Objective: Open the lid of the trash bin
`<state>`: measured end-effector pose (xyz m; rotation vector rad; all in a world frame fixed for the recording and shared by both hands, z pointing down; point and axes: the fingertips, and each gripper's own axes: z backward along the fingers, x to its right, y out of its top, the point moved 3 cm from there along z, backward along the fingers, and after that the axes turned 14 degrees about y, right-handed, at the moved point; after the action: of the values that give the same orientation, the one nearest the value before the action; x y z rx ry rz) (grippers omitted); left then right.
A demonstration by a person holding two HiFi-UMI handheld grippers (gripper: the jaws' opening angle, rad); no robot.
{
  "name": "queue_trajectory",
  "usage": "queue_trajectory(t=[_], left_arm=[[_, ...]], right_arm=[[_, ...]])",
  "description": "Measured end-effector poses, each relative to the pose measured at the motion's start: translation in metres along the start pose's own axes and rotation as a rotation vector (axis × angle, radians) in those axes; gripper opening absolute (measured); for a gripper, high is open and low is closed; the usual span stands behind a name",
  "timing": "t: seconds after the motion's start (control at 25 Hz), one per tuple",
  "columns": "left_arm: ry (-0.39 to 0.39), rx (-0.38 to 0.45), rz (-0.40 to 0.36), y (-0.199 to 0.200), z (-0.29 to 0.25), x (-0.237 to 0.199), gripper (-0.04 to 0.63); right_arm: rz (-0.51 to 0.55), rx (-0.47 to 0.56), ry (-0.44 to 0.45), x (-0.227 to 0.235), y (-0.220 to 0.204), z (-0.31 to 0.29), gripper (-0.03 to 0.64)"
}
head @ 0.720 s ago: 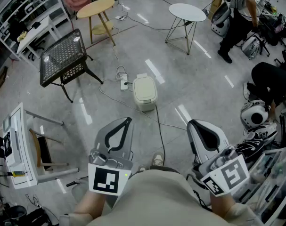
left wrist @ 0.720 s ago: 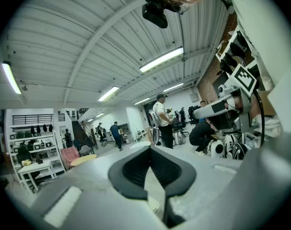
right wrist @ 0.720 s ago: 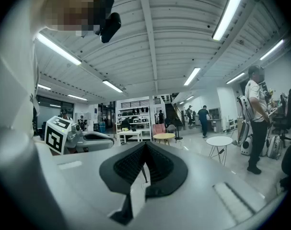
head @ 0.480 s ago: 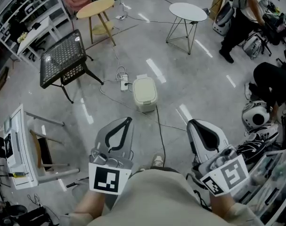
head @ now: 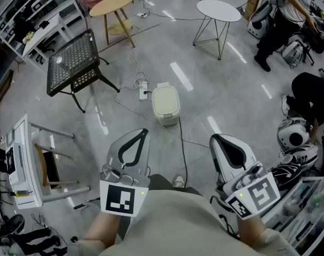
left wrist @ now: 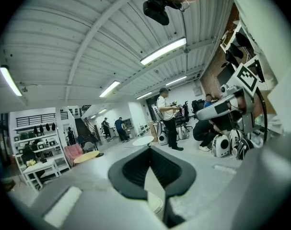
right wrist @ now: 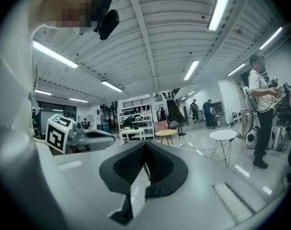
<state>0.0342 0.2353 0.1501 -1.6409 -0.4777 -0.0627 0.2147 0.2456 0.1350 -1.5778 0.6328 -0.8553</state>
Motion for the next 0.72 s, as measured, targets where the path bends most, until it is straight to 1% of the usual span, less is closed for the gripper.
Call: queue_trajectory(t=[0.12,0.36,0.56,0.72], left_arm=[[-0.005,-0.01,-0.005,-0.002,-0.009,-0.002,0.002],[-0.003,-0.019,0.01,-0.012,-0.033,-0.01,0.002],[-0.011,-0.025,0.024,-0.023,-0.067,-0.036,0.002],[-0.025,-0.051,0.053,-0.039,-0.1,-0.06,0.002]], right_arm=[[-0.014,-0.009,0.013,0.008,-0.003,-0.011,0.003],[-0.02,-0.041,0.029,0.026,-0.01,-0.037,0.003],[-0.035,-0.07,0.02,0.046,-0.015,-0.077,0.003],[-0.051,-0.108,0.005,0.066,-0.019,-0.115,0.003]])
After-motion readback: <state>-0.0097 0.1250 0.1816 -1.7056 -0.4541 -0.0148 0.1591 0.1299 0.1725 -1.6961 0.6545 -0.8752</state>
